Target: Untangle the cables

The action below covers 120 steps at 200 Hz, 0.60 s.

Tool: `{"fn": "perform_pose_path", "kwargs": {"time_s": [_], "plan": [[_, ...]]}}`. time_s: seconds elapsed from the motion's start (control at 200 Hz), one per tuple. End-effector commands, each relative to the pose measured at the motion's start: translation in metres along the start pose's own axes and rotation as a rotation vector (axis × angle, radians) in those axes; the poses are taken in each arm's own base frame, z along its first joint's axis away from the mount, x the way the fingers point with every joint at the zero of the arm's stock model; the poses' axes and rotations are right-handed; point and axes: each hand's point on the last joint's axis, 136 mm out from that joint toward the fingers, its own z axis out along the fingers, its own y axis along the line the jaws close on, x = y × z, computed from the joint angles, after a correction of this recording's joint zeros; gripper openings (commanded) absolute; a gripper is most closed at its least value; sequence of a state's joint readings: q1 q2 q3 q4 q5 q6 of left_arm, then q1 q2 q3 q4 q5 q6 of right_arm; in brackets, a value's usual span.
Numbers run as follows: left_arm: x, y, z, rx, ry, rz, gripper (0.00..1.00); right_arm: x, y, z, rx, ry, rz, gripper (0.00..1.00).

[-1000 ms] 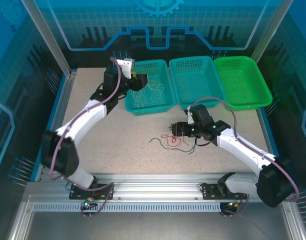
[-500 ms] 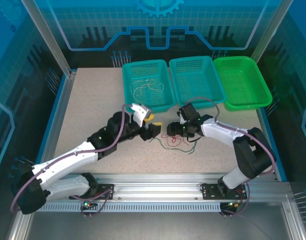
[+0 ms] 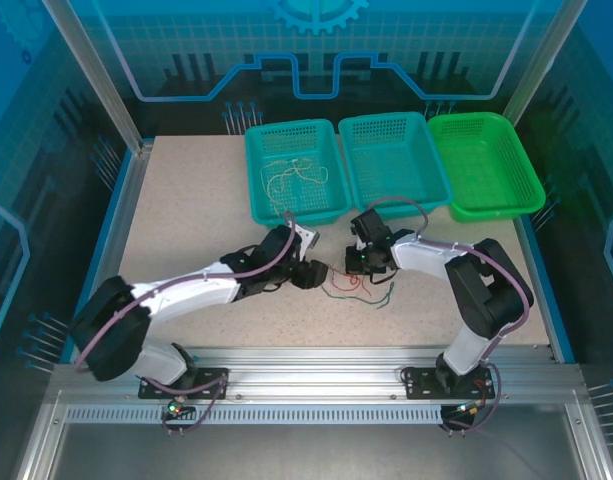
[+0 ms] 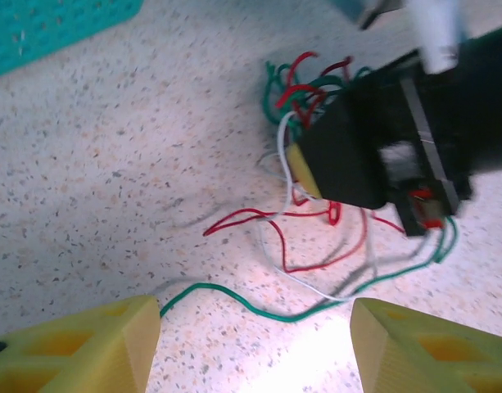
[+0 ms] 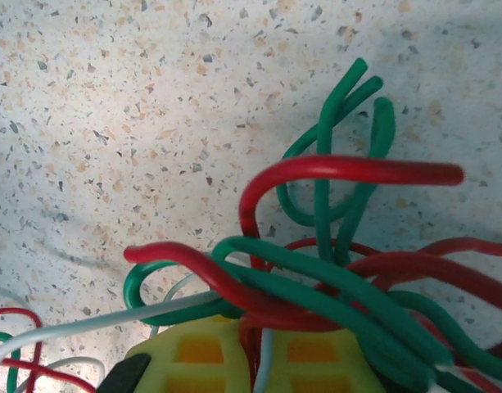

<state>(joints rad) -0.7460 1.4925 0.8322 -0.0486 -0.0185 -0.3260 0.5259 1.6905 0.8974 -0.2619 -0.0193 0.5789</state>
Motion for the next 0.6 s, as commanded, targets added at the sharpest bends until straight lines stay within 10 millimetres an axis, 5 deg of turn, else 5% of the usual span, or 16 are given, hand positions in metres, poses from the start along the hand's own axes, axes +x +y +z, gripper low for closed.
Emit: {"fn": "perform_pose_path", "kwargs": {"time_s": [0.0, 0.31, 0.595], "plan": [[-0.022, -0.011, 0.008, 0.091, -0.033, -0.075, 0.64, 0.010, 0.013, -0.008, -0.066, 0.002, -0.039, 0.03], [-0.035, -0.024, 0.031, 0.345, -0.039, -0.215, 0.61, 0.009, 0.038, -0.027, -0.159, -0.023, -0.081, 0.01], [-0.024, -0.025, 0.045, 0.405, -0.033, -0.257, 0.50, 0.003, 0.054, -0.039, -0.208, -0.045, -0.105, 0.00]]}}
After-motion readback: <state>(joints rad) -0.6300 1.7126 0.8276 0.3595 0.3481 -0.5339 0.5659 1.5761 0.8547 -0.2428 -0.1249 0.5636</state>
